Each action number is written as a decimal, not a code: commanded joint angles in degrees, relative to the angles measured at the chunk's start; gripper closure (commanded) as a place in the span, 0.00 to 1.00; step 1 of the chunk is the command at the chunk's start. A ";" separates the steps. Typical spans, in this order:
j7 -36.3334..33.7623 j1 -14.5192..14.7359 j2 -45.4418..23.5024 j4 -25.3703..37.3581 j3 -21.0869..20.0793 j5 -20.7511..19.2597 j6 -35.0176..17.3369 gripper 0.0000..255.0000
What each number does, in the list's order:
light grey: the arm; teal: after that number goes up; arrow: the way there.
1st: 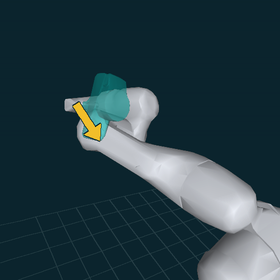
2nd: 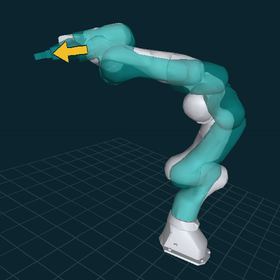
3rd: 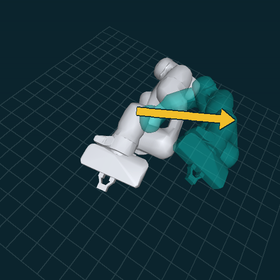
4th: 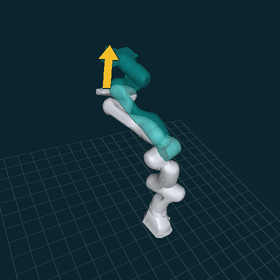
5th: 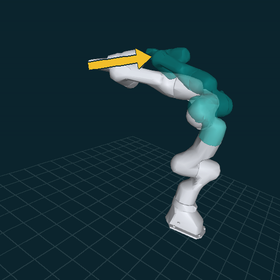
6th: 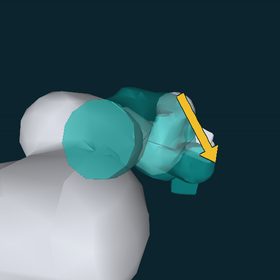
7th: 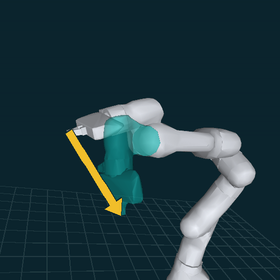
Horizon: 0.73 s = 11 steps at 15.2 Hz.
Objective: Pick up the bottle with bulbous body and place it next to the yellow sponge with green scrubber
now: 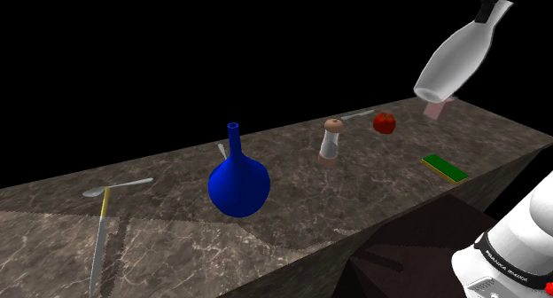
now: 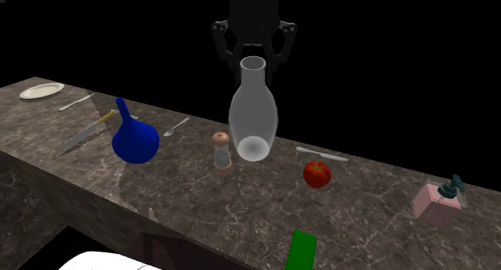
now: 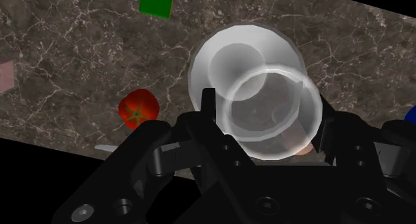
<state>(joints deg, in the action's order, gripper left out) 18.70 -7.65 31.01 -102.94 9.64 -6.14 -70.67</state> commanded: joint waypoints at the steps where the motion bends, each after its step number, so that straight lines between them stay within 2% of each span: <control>1: -0.10 -0.08 1.08 -2.50 0.01 -0.12 -1.44 1.00; 11: -0.69 -0.39 4.98 -13.66 0.21 -0.60 -8.70 1.00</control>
<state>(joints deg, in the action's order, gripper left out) 18.00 -8.00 35.62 -115.56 9.77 -6.66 -78.63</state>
